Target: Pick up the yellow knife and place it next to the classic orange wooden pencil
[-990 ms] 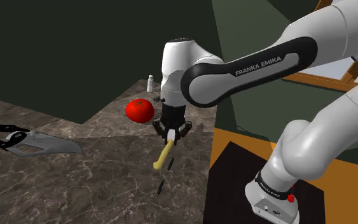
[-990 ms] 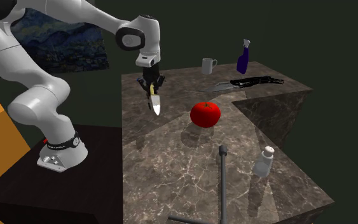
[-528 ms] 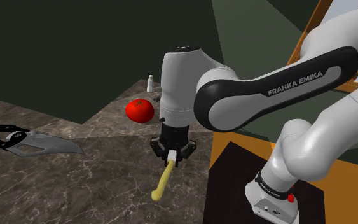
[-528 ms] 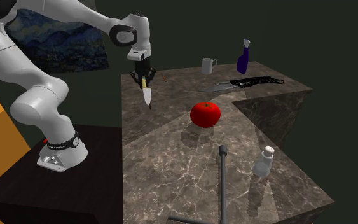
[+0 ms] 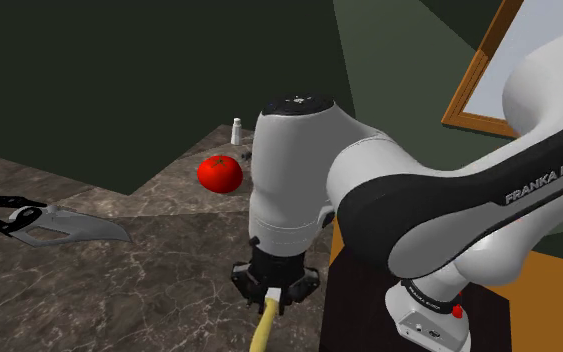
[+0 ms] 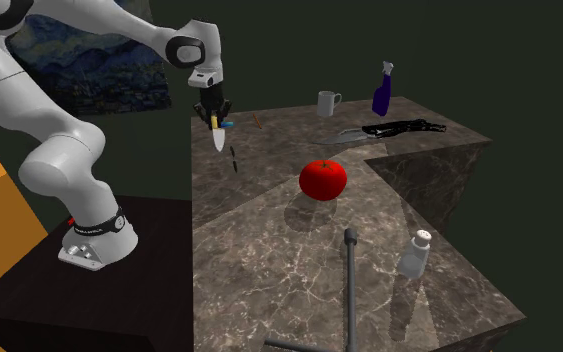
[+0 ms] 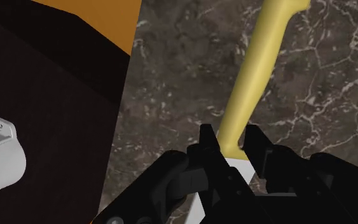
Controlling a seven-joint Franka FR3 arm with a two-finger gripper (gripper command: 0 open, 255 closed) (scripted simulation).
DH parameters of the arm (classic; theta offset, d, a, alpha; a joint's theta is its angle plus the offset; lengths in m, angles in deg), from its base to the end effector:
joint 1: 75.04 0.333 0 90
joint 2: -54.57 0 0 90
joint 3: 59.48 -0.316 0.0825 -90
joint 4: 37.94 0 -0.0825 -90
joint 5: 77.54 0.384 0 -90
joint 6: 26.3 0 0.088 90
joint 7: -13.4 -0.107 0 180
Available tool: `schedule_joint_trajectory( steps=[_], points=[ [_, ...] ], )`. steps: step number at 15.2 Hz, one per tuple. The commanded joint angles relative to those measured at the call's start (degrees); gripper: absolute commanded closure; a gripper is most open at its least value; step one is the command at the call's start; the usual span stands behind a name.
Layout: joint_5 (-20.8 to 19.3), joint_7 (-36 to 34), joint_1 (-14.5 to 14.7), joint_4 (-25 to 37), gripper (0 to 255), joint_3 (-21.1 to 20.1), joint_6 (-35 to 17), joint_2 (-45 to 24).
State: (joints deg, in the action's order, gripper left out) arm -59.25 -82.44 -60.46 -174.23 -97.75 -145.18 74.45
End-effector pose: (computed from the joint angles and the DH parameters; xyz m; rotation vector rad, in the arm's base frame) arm 0.2557 0.3748 0.4234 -2.7918 1.4172 0.1030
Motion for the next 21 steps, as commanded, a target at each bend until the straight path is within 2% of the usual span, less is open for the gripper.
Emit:
schedule_joint_trajectory(
  steps=[1,5,9,21],
  points=[
    [0.03,-3.48,0.77,1.53,255,-2.45,-0.12,-1.1],
    [-1.0,-10.42,1.74,4.81,255,-7.51,-0.79,-4.22],
    [-3.8,-17.87,2.05,8.75,255,-12.74,-1.53,-8.64],
    [-8.96,-21.49,1.01,3.71,255,-15.66,-11.84,-15.74]
  ],
)
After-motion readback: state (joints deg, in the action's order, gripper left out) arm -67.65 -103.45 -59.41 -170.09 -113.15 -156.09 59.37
